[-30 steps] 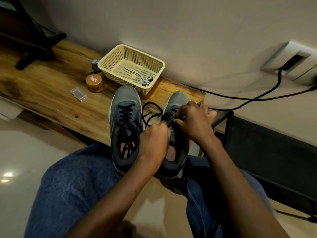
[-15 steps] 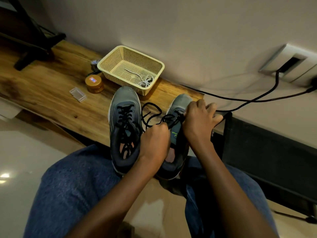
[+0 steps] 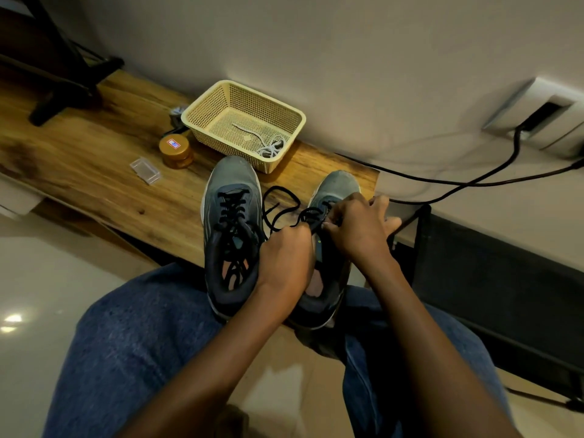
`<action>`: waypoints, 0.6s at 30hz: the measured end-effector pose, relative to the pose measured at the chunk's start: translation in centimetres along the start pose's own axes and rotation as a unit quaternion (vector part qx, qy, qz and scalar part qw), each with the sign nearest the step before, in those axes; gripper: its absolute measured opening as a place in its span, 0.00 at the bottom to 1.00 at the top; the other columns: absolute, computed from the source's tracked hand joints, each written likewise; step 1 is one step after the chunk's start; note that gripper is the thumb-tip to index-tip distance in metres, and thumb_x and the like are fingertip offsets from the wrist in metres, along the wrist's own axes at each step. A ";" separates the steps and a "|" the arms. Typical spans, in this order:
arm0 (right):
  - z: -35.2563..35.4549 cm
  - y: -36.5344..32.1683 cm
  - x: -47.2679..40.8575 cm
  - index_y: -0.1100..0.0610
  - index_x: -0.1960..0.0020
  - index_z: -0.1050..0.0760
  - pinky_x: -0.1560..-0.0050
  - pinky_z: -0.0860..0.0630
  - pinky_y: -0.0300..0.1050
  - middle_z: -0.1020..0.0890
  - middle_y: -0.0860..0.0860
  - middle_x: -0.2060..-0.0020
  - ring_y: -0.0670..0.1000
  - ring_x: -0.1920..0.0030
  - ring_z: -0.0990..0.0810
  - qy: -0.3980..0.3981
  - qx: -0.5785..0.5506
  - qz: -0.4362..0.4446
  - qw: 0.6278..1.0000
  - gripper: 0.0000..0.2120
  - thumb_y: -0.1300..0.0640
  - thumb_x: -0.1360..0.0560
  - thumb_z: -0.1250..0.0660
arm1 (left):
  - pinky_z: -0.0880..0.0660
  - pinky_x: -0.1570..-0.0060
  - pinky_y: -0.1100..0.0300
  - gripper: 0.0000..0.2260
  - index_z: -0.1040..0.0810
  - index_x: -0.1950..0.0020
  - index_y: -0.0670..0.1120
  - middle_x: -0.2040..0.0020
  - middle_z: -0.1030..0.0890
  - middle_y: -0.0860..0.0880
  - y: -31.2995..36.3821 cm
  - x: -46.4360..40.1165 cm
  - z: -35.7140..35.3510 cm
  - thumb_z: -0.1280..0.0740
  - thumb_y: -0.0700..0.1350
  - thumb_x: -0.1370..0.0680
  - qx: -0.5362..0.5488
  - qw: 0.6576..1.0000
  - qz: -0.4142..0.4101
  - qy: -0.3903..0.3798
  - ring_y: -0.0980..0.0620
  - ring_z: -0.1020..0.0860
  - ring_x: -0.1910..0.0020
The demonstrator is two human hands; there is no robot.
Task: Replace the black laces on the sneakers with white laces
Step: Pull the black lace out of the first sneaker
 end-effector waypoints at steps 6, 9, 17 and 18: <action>1.9 0.6 0.6 0.52 0.48 0.20 0.44 0.42 0.57 0.30 0.51 0.39 0.58 0.37 0.41 0.121 0.056 -0.041 0.990 0.08 0.54 0.26 0.31 | 0.31 0.60 0.56 0.06 0.26 0.45 0.42 0.49 0.20 0.42 0.5 0.0 0.1 0.39 0.43 0.19 0.006 1.000 -0.002 -0.010 0.42 0.20 0.48; 1.5 0.4 0.6 0.52 0.45 0.22 0.43 0.41 0.57 0.31 0.52 0.38 0.59 0.36 0.41 0.101 0.055 -0.027 0.993 0.10 0.53 0.26 0.32 | 0.30 0.60 0.56 0.06 0.26 0.45 0.42 0.49 0.20 0.43 0.2 -0.1 0.1 0.38 0.43 0.20 0.002 1.000 0.004 -0.010 0.43 0.20 0.49; -0.1 -0.6 0.6 0.52 0.44 0.21 0.40 0.41 0.59 0.30 0.52 0.38 0.59 0.35 0.42 0.001 0.052 0.015 0.999 0.12 0.49 0.24 0.33 | 0.34 0.62 0.58 0.06 0.26 0.45 0.43 0.49 0.20 0.43 0.2 0.1 0.3 0.39 0.44 0.19 -0.003 1.000 -0.004 -0.004 0.43 0.20 0.49; 0.0 -0.7 0.6 0.52 0.46 0.20 0.41 0.41 0.58 0.30 0.51 0.39 0.58 0.36 0.41 0.009 0.045 0.021 0.999 0.10 0.49 0.23 0.34 | 0.34 0.62 0.58 0.06 0.26 0.45 0.43 0.49 0.20 0.43 0.1 0.1 0.4 0.39 0.44 0.19 -0.002 1.000 -0.003 -0.002 0.43 0.20 0.49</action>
Point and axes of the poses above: each hand's wrist, its own x-axis away from the middle knuckle, its own z-axis out of the back of the hand, y = z × x, the point moved 8 cm from there along -x, towards the middle knuckle
